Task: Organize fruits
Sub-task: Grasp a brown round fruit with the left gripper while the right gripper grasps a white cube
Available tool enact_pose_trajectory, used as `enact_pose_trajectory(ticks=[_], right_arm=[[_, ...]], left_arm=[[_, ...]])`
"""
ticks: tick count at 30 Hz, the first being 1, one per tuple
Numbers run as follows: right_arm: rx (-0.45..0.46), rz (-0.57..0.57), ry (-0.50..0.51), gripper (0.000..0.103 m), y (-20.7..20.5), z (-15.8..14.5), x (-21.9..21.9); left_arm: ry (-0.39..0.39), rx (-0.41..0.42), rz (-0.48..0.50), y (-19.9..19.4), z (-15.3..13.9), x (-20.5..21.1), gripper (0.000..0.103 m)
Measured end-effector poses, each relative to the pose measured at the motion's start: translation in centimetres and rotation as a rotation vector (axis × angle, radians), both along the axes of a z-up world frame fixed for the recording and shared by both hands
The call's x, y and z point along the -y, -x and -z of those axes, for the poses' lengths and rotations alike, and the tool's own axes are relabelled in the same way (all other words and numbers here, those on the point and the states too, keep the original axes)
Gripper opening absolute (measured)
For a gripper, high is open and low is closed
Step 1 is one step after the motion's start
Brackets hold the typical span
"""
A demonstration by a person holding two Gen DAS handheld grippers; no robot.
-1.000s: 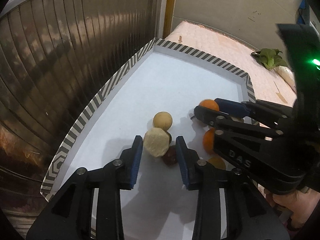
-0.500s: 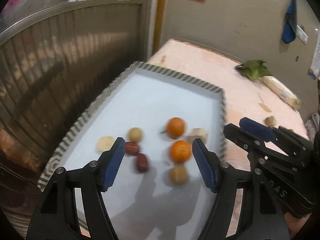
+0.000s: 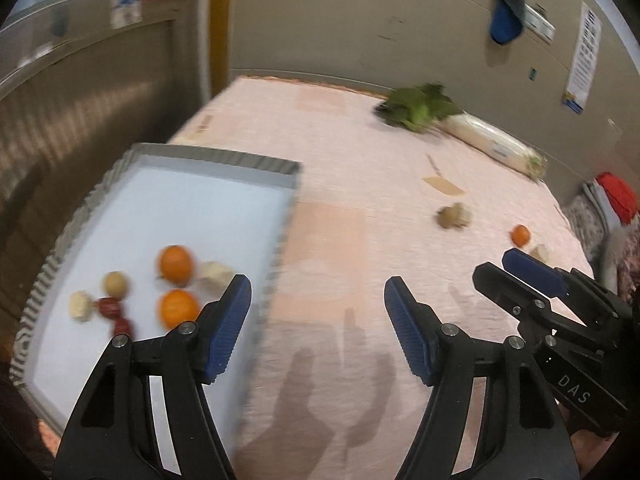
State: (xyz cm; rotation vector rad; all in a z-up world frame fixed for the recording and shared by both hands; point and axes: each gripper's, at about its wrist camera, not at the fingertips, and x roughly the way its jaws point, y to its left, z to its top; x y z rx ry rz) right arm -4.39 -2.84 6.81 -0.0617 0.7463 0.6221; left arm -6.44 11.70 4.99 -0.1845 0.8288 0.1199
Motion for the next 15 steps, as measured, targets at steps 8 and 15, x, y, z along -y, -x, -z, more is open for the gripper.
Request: enact_pose_trajectory(ticks=[8, 15], right_arm=[[-0.052, 0.131, 0.013, 0.043, -2.6, 1.3, 7.8], [-0.078, 0.159, -0.009, 0.043, -4.1, 2.2, 11.5]], left_arm=[[0.057, -0.053, 0.113, -5.1, 1.1, 5.1, 0.07], [0.054, -0.116, 0.179, -11.5, 3.1, 8.8, 0.07]])
